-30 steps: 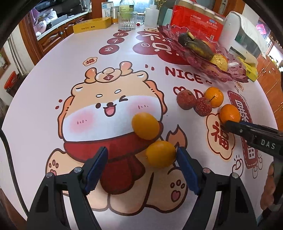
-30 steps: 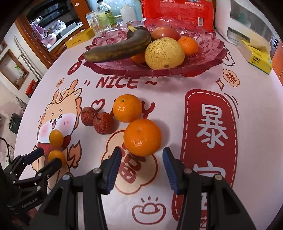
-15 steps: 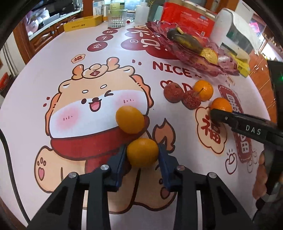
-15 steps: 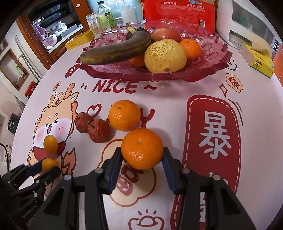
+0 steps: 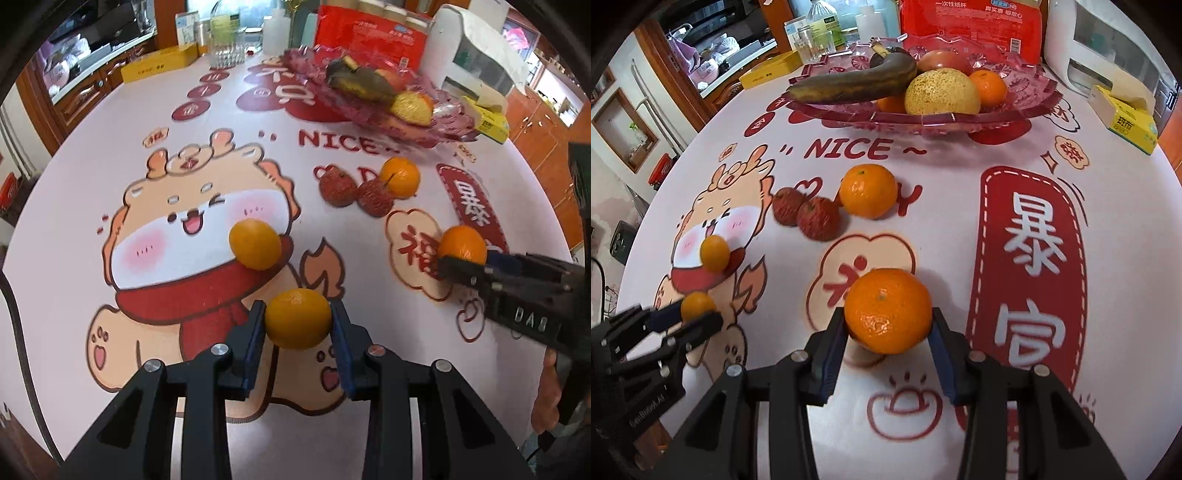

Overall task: Organize fruits
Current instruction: 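Carry the mandarin in the left gripper while the right gripper carries its mandarin to the bowl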

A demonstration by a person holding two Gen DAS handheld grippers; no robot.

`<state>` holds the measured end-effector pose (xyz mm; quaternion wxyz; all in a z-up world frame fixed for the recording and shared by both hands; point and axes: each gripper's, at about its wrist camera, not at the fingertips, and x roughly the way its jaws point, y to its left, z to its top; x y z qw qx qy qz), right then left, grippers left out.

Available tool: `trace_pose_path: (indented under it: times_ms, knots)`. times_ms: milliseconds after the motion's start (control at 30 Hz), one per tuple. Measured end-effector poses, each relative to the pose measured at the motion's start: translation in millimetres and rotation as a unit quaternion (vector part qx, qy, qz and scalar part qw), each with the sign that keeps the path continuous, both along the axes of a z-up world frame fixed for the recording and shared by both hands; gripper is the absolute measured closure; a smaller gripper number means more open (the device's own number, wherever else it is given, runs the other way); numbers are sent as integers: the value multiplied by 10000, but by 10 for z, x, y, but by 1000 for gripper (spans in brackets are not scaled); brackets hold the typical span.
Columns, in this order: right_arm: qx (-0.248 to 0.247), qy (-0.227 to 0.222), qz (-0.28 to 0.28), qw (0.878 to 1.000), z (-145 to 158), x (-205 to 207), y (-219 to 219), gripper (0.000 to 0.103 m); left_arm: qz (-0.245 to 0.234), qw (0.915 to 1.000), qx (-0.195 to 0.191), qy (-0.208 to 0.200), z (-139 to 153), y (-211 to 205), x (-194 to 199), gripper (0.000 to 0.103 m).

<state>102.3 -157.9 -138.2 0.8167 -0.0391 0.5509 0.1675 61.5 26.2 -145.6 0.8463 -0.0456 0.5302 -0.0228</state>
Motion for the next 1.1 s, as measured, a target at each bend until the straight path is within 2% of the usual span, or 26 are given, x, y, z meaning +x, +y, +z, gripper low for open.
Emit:
trace_pose_path:
  times_ms: [333,533,767,967,1100]
  knots:
    - [263,-523,6,9983,624,-261,-157,60,-329,9988,182,-317,605,-182,40,70]
    - [384,-900,-58,9952,1094,-288,-232,60,-658,9962,239,-513,1099,-321,231,70]
    - [493,-1269,-222,9904,1707,-136,-336,60,-997,9903,410,-879,1904,-416,631,70]
    - [586,-1584,-395,9848,2278,96,-458,60,-1135,9868,537,-1019,2426,-427,1000,70]
    - [526,-1745,-531,9818,2561,298,-533,60,-1240,9829,670,-1186,2664,-477,1188,70]
